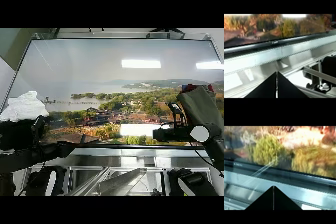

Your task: Fold the shirts.

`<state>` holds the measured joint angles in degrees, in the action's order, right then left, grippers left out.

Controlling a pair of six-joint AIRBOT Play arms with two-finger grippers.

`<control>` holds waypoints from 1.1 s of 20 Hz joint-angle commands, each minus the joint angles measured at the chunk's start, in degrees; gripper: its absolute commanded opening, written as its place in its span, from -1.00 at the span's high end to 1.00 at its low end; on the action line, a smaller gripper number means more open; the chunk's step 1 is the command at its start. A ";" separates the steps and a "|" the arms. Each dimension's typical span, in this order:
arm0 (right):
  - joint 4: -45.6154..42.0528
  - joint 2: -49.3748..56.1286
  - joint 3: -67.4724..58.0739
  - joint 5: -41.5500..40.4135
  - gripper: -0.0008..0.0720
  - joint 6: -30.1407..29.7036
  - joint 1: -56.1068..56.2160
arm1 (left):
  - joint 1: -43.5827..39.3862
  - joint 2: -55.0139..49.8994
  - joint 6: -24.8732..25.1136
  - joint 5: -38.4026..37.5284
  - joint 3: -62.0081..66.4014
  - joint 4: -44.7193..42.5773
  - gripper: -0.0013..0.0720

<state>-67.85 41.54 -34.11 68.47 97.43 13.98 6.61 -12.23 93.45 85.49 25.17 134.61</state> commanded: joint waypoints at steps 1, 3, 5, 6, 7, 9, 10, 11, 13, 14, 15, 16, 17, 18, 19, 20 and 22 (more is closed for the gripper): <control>0.02 -0.04 0.04 0.07 0.92 0.02 0.04 | 0.04 0.07 -0.09 -0.04 -0.02 -0.11 0.91; 0.02 -0.04 0.04 0.07 0.92 0.02 0.04 | 0.04 0.07 -0.09 -0.11 -0.02 -0.11 0.91; 0.02 -0.04 0.04 0.07 0.92 0.02 0.04 | 0.04 0.07 -0.09 -1.14 0.00 -0.13 0.91; 0.02 -0.04 0.04 0.07 0.92 0.02 0.04 | 0.04 0.07 -0.09 -2.12 0.15 -0.46 0.91; 0.02 -0.04 0.04 0.07 0.92 0.02 0.04 | 0.04 -0.31 -0.09 -3.56 1.11 -2.82 0.91; 0.02 -0.04 0.04 0.07 0.92 0.02 0.04 | 0.04 -3.91 -0.07 -4.85 6.38 -12.33 0.91; 0.02 -0.04 0.04 0.07 0.92 0.02 0.04 | 0.04 -6.82 -0.09 -4.76 10.19 -18.16 0.91; 0.02 -0.04 0.04 0.07 0.92 0.02 0.04 | 0.04 -10.60 -0.09 -4.85 14.71 -24.55 0.57; 0.02 -0.04 0.04 0.07 0.92 0.02 0.04 | 0.15 -18.97 -0.96 -5.62 23.52 -36.50 -0.91; 0.02 -0.04 0.04 0.07 0.92 0.00 0.04 | 0.20 -23.80 -0.96 -5.57 28.02 -42.07 -0.91; 0.04 -0.04 0.04 0.07 0.92 0.02 0.04 | 0.22 -28.55 -0.96 -5.40 32.00 -46.53 -0.91; 0.02 -0.04 0.04 0.02 0.92 0.02 0.04 | 0.22 -33.35 -0.96 -5.31 35.56 -50.53 -0.91; 0.02 -0.04 0.04 -0.17 0.92 0.00 0.04 | 0.22 -38.64 -0.94 -5.31 38.75 -54.99 -0.91; 0.02 -0.04 0.04 -0.15 0.92 0.00 0.04 | 0.24 -43.50 -0.94 -5.31 41.07 -59.14 -0.91; 0.02 -0.02 0.04 -0.24 0.92 0.02 0.04 | 0.96 -48.92 -0.92 -5.03 43.19 -63.30 -0.91; 0.02 0.02 0.04 -0.72 0.92 0.02 0.04 | 2.51 -54.23 -0.61 -4.50 45.31 -65.11 -0.91; 0.04 0.02 0.04 -1.16 0.92 0.02 0.04 | 7.45 -63.60 0.20 -4.55 49.35 -63.98 -0.91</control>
<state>-67.83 41.54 -34.09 67.92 97.43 13.98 9.93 -62.81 92.88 80.55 68.10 77.54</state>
